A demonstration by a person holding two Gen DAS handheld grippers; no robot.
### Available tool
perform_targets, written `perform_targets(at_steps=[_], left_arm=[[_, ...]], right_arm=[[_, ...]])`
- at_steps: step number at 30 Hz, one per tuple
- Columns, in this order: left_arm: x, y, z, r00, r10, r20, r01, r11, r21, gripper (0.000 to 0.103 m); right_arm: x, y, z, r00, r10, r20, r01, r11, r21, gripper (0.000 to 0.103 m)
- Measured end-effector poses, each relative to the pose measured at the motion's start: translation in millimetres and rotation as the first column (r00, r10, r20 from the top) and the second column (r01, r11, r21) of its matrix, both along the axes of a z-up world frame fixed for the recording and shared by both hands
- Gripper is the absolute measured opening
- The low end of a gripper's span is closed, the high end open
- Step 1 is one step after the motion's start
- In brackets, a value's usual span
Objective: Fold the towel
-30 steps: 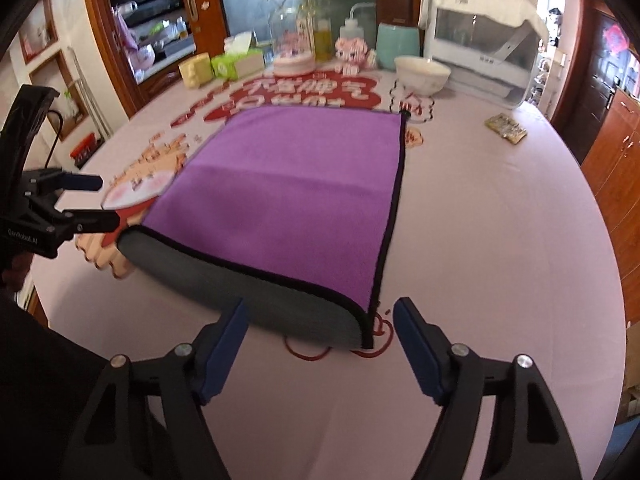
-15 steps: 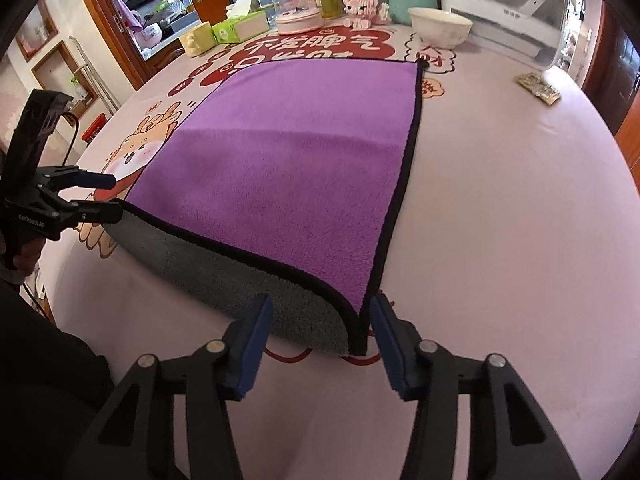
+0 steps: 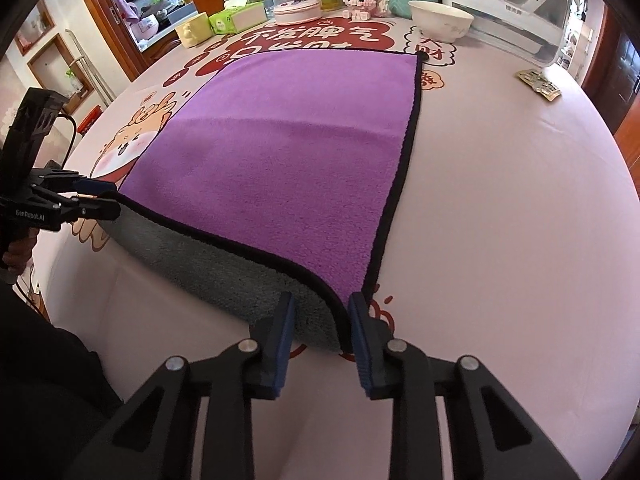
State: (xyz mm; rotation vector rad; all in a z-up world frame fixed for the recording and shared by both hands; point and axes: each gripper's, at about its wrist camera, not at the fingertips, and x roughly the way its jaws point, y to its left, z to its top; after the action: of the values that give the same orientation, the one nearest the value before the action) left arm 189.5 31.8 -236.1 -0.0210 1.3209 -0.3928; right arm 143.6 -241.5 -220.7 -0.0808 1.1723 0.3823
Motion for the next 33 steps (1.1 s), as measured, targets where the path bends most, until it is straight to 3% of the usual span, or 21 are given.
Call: perform_targets(at_steps=[9, 23, 33], left_arm=[[-8, 14, 5, 1.0, 0.008, 0.005, -0.008, 1.0, -0.026, 0.053], [-10, 15, 1, 1.0, -0.004, 0.008, 0.005, 1.0, -0.009, 0.01], [-15, 16, 3, 1.0, 0.0, 0.022, 0.0, 1.0, 0.0, 0.005]], right_arm=[[-3, 0, 2, 1.0, -0.002, 0.011, 0.003, 1.0, -0.007, 0.019], [-4, 2, 2, 1.0, -0.004, 0.011, 0.004, 1.0, -0.027, 0.007], [-5, 3, 3, 1.0, -0.004, 0.017, 0.005, 0.999, -0.036, 0.005]])
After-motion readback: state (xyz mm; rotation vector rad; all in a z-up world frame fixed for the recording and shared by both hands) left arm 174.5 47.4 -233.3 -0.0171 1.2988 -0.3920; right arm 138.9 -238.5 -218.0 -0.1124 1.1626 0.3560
